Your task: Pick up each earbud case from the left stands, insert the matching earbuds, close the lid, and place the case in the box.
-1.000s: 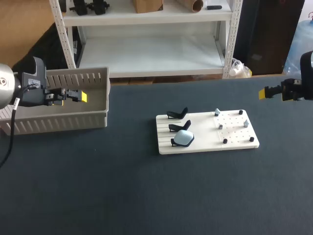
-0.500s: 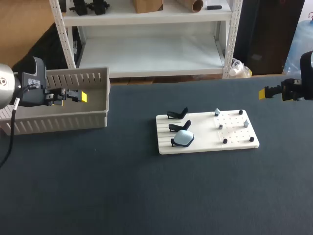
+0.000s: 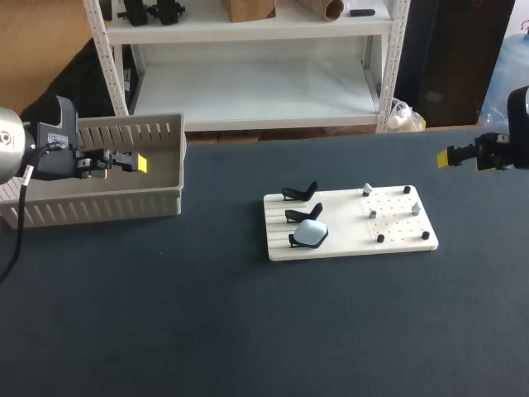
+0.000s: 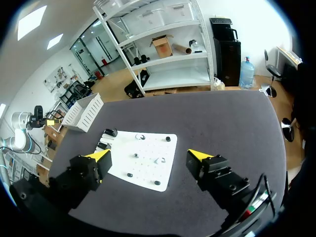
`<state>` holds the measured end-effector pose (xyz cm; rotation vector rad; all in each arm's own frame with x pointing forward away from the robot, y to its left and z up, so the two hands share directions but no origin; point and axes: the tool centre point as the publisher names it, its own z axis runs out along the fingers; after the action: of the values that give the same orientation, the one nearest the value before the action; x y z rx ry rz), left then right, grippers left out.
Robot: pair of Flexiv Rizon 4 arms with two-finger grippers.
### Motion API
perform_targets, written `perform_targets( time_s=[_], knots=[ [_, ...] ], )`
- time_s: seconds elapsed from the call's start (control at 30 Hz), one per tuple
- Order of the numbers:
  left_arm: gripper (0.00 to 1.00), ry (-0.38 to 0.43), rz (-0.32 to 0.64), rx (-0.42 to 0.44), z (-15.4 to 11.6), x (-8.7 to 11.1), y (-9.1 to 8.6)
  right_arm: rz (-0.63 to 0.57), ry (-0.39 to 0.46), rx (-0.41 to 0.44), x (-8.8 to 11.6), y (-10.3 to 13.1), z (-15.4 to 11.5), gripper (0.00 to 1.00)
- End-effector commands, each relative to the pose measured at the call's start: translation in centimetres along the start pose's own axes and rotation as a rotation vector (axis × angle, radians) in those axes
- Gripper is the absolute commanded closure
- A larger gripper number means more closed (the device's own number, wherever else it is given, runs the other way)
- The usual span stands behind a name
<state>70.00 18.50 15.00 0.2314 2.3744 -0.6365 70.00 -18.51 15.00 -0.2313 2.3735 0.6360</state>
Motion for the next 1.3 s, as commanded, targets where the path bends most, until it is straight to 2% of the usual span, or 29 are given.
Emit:
perform_targets(
  time_s=[0.03,0.27,0.53,0.77,0.97,1.17,1.3],
  knots=[
    [0.0,0.0,0.0,0.0,0.0,0.0,0.0,0.0,0.0,0.0,0.0,0.0,0.0,0.0],
    [0.0,0.01,0.083,0.075,0.1,0.2,-1.0,0.0,0.0,0.0,0.0,0.0,0.0,0.0],
    [0.0,0.043,0.236,0.206,0.5,1.2,-4.3,0.0,0.0,0.0,0.0,0.0,0.0,0.0],
    [0.0,0.056,0.408,0.274,0.3,2.4,-7.2,0.0,0.0,0.0,0.0,0.0,0.0,0.0],
    [0.0,0.05,0.552,0.306,0.0,4.0,-9.2,0.0,0.0,0.0,0.0,0.0,0.0,0.0],
    [0.0,0.04,0.649,0.305,0.5,5.4,-10.5,0.0,0.0,0.0,0.0,0.0,0.0,0.0],
    [0.0,0.068,0.693,0.337,1.5,6.4,-10.9,0.0,0.0,0.0,0.0,0.0,0.0,0.0]
  ],
)
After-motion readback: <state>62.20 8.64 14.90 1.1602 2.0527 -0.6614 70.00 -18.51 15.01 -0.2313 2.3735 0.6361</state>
